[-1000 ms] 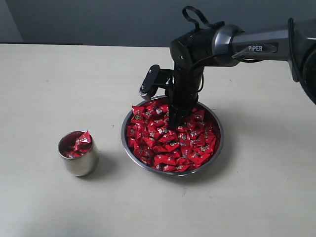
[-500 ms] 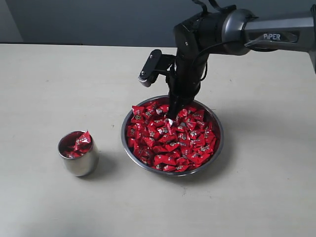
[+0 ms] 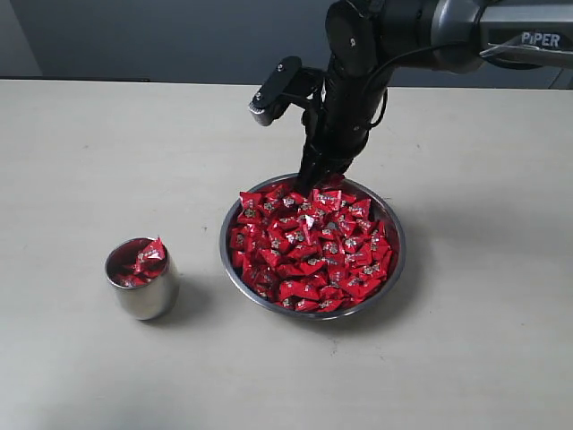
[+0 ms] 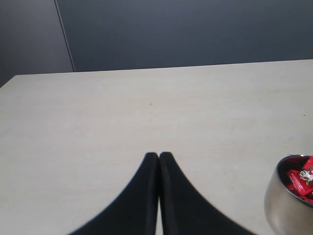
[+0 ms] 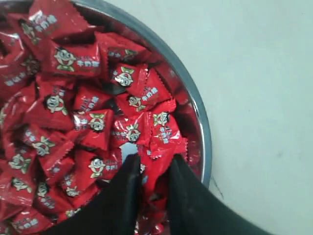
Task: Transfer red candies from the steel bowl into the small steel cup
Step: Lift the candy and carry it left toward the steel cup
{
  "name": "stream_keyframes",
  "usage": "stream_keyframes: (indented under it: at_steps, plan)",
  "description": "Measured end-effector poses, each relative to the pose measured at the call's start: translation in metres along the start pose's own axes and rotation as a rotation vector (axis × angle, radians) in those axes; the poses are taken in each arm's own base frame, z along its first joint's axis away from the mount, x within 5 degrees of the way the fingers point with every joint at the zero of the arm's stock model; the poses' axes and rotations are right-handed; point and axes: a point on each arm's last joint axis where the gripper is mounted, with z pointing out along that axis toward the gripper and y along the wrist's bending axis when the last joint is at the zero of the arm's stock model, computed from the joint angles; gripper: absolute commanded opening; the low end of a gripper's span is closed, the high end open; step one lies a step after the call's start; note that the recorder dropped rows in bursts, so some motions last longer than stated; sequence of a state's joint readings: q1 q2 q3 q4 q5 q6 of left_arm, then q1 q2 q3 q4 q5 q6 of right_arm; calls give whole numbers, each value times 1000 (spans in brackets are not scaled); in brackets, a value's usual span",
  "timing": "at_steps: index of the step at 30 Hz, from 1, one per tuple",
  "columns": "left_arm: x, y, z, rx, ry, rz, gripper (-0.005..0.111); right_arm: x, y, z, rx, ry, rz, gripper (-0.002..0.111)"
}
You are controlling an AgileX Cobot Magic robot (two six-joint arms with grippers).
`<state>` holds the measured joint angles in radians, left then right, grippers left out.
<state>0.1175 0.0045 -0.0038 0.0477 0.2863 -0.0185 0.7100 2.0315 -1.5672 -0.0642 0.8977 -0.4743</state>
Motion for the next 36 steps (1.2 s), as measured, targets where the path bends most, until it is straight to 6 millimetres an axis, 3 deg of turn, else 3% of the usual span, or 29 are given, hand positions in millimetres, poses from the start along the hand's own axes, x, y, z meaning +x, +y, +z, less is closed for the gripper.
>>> stream_keyframes:
  at_steps: [12,28,36]
  plan:
    - [0,0,0,0,0,0,0,-11,12,-23,-117,-116,111,5]
    - [0,0,0,0,0,0,0,-59,51,-55,-125,-266,-11,5]
    - [0,0,0,0,0,0,0,-79,73,-41,-183,-288,-33,5]
